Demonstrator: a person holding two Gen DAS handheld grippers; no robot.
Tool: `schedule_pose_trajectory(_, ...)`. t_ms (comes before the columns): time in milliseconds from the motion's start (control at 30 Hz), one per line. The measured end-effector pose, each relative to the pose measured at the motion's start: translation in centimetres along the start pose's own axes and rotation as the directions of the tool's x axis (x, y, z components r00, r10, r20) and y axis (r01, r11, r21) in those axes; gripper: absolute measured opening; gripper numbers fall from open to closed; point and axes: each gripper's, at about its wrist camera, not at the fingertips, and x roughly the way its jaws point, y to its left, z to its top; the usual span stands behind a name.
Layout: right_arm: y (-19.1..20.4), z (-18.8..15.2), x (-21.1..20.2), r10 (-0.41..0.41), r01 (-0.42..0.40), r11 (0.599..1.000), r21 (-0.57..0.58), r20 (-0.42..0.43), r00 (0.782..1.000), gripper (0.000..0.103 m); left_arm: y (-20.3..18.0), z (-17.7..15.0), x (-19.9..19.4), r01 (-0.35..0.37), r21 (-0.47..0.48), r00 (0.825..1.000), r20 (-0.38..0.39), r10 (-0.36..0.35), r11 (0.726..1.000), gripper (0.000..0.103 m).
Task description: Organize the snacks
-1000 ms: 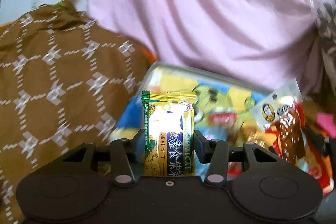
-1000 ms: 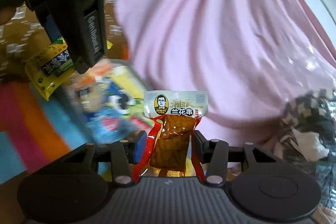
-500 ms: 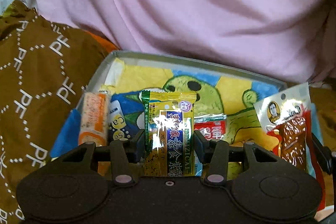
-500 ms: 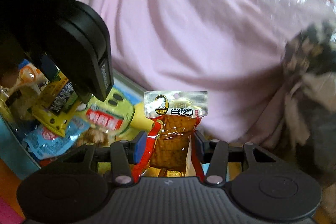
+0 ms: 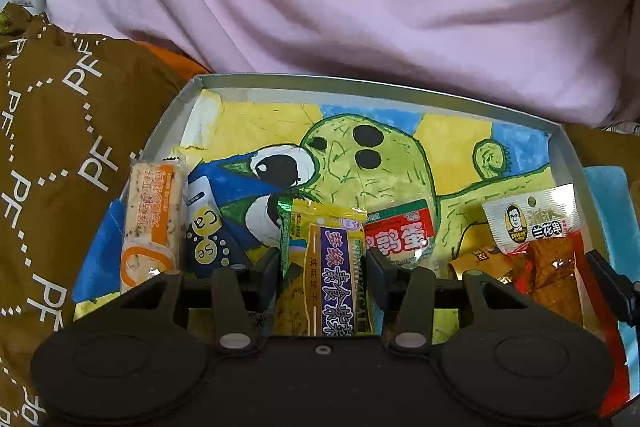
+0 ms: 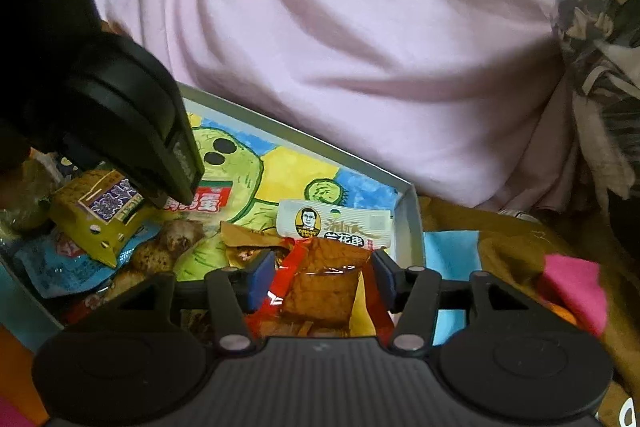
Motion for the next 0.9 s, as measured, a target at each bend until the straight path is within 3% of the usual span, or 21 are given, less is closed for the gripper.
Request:
schedule_pose_trajectory(200, -0.5, 0.0, 0.4, 0.009, -0.008, 1.0, 0.023, -0.007, 1.0, 0.065, -0.2, 0.1, -0.1, -0.002, 0.016, 1.0, 0.006, 0.002, 1.0, 0.055)
schedule_pose_trajectory(267, -0.6, 0.0, 0.5, 0.011, -0.011, 1.0, 0.023, -0.004, 1.0, 0.07, -0.2, 0.1, -0.2, -0.002, 0.016, 1.0, 0.003, 0.002, 1.0, 0.065)
schedule_pose_trajectory(367, -0.9, 0.1, 0.2, 0.018, -0.018, 1.0, 0.023, 0.015, 1.0, 0.084, 0.1, 0.2, -1.0, 0.0, -0.008, 1.0, 0.013, 0.0, 1.0, 0.081)
schedule_pose_trajectory(467, -1.6, 0.4, -0.6, 0.012, -0.014, 0.999, 0.034, 0.038, 0.999, 0.092, 0.6, 0.4, -2.3, 0.01, -0.035, 0.999, 0.038, -0.008, 0.999, 0.085)
schedule_pose_trajectory(600, -2.6, 0.9, -2.4, 0.013, -0.019, 0.997, 0.076, 0.08, 0.997, 0.101, 1.7, 0.5, -4.9, 0.004, -0.059, 0.995, 0.104, 0.002, 0.998, 0.1)
schedule_pose_trajectory(900, -3.5, 1.6, -8.3, 0.004, -0.019, 0.997, 0.078, 0.192, 0.981, 0.103, 4.2, -0.6, -12.8, 0.003, -0.073, 0.969, 0.248, 0.015, 0.997, 0.102)
